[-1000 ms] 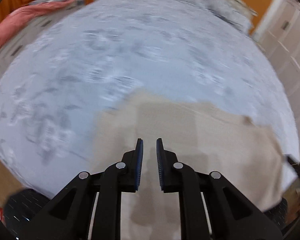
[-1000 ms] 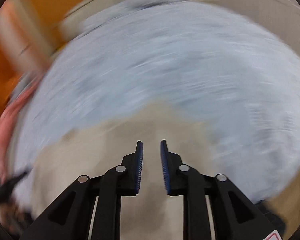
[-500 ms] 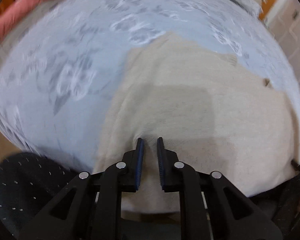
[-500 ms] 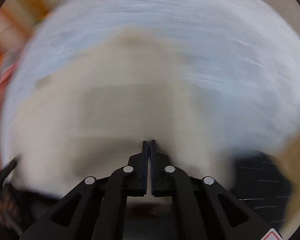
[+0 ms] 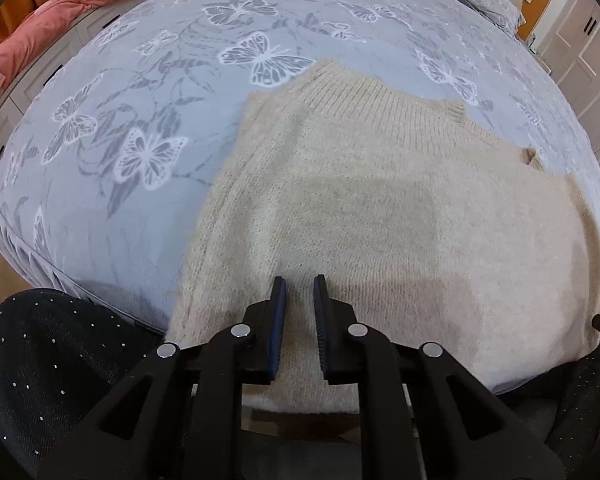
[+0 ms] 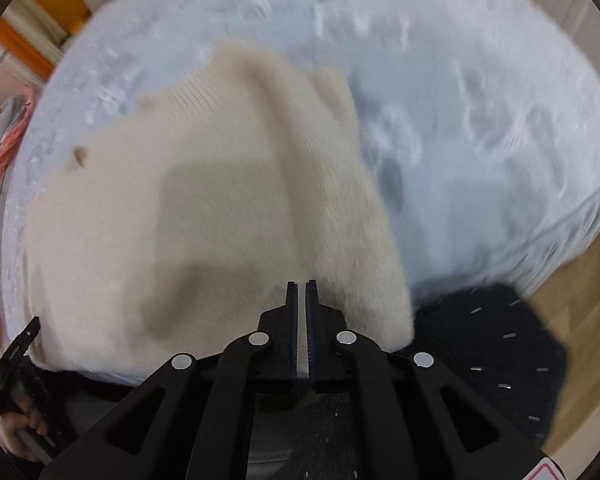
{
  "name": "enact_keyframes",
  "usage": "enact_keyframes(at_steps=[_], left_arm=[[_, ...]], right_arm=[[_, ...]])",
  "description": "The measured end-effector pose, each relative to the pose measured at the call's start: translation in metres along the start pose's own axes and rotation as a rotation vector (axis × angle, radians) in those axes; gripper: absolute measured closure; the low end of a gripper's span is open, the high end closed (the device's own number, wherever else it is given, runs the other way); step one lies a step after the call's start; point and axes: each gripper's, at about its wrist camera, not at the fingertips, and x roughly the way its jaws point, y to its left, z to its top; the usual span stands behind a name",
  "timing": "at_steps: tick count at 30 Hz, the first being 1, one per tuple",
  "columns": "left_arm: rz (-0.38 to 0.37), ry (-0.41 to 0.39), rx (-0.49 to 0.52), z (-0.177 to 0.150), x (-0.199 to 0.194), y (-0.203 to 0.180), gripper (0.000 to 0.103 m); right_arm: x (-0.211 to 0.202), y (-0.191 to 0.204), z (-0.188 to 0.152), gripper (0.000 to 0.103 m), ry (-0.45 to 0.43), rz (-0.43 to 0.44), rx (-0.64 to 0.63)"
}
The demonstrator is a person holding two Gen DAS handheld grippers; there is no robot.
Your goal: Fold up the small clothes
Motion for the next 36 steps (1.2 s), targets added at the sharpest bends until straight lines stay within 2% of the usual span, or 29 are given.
enact_keyframes(at_steps=[2, 5, 8, 9, 10, 12, 14, 17, 20, 22, 24, 27, 29, 36], left_arm=[[0.003, 0.0, 0.005, -0.001, 0.001, -0.001, 0.09], [0.009, 0.001, 0.004, -0.001, 0.001, -0.002, 0.09], [-0.006, -0.002, -0.018, -0.002, -0.007, 0.001, 0.089], [-0.02, -0.018, -0.046, -0.003, -0.016, 0.006, 0.087], [-0.032, -0.036, -0.069, -0.004, -0.023, 0.01, 0.083], [-0.055, -0.077, -0.153, -0.006, -0.038, 0.025, 0.054], [-0.061, -0.081, -0.246, -0.007, -0.043, 0.044, 0.049], [-0.068, -0.037, -0.294, -0.005, -0.032, 0.058, 0.044], [-0.099, 0.023, -0.324, -0.003, -0.012, 0.064, 0.041], [-0.11, 0.053, -0.34, -0.003, 0.0, 0.065, 0.037], [-0.09, 0.062, -0.337, -0.004, 0.01, 0.062, 0.033], [-0.077, 0.065, -0.33, -0.005, 0.016, 0.057, 0.025], [-0.07, 0.064, -0.326, -0.003, 0.019, 0.055, 0.023], [-0.046, 0.055, -0.312, -0.003, 0.024, 0.05, 0.018]], right_arm=[[0.009, 0.004, 0.0, 0.097, 0.018, -0.03, -0.041], [0.05, -0.009, 0.002, 0.103, 0.137, -0.032, 0.004], [0.025, -0.007, 0.006, 0.098, 0.069, -0.002, 0.043], [0.018, -0.002, 0.009, 0.092, 0.042, 0.013, 0.036], [0.005, 0.005, 0.007, 0.091, 0.013, 0.03, 0.013], [-0.019, 0.023, 0.001, 0.091, -0.047, 0.058, -0.044], [-0.028, 0.048, -0.011, 0.091, -0.062, 0.114, -0.095], [-0.027, 0.093, -0.015, 0.09, -0.05, 0.212, -0.186], [-0.006, 0.153, -0.004, 0.091, -0.019, 0.241, -0.258], [0.004, 0.18, -0.001, 0.091, -0.013, 0.235, -0.302], [0.012, 0.198, 0.001, 0.091, 0.007, 0.228, -0.337], [0.041, 0.228, 0.0, 0.091, 0.034, 0.159, -0.391], [0.057, 0.228, -0.001, 0.091, 0.087, 0.136, -0.39], [0.066, 0.229, 0.003, 0.092, 0.082, 0.132, -0.403]])
